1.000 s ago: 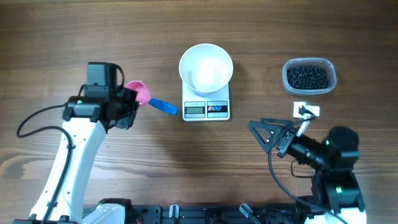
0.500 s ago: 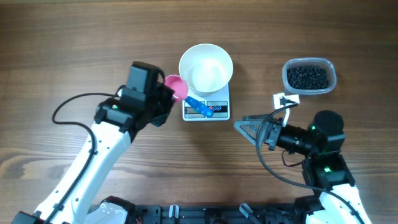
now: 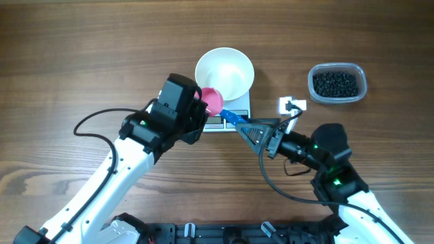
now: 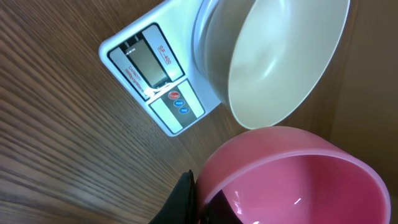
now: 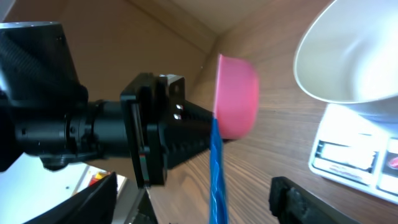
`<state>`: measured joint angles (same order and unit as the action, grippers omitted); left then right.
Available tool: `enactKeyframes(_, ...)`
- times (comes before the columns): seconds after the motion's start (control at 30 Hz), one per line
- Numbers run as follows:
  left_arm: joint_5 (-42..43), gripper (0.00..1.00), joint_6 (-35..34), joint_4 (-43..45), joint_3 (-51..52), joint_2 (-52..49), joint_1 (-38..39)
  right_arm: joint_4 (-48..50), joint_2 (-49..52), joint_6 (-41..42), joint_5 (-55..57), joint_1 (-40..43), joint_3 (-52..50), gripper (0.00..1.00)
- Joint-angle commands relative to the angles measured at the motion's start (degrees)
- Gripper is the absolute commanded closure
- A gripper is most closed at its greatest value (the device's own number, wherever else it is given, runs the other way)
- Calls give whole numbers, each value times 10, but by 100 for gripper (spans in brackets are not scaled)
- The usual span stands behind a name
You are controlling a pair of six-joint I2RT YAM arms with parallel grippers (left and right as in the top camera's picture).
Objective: Scoop item into bowl and weigh 150g on scale
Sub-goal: 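Move the right gripper to the scoop's blue handle and grasp it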
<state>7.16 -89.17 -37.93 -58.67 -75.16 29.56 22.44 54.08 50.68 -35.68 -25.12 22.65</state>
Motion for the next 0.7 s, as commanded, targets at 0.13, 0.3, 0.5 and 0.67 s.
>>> enactKeyframes(0.13, -25, 96, -14, 5, 0, 10, 26, 45, 67, 58, 47, -20, 10, 37)
enactKeyframes(0.3, -33, 96, -14, 12, 0, 9, 40, 74, 92, 81, 48, -20, 10, 47)
enactKeyframes(0.5, -59, 96, -14, 11, 0, 9, 48, 103, 92, 98, 43, -20, 10, 55)
enactKeyframes(0.67, -69, 96, -14, 11, 0, 9, 48, 110, 92, 99, 18, -20, 10, 63)
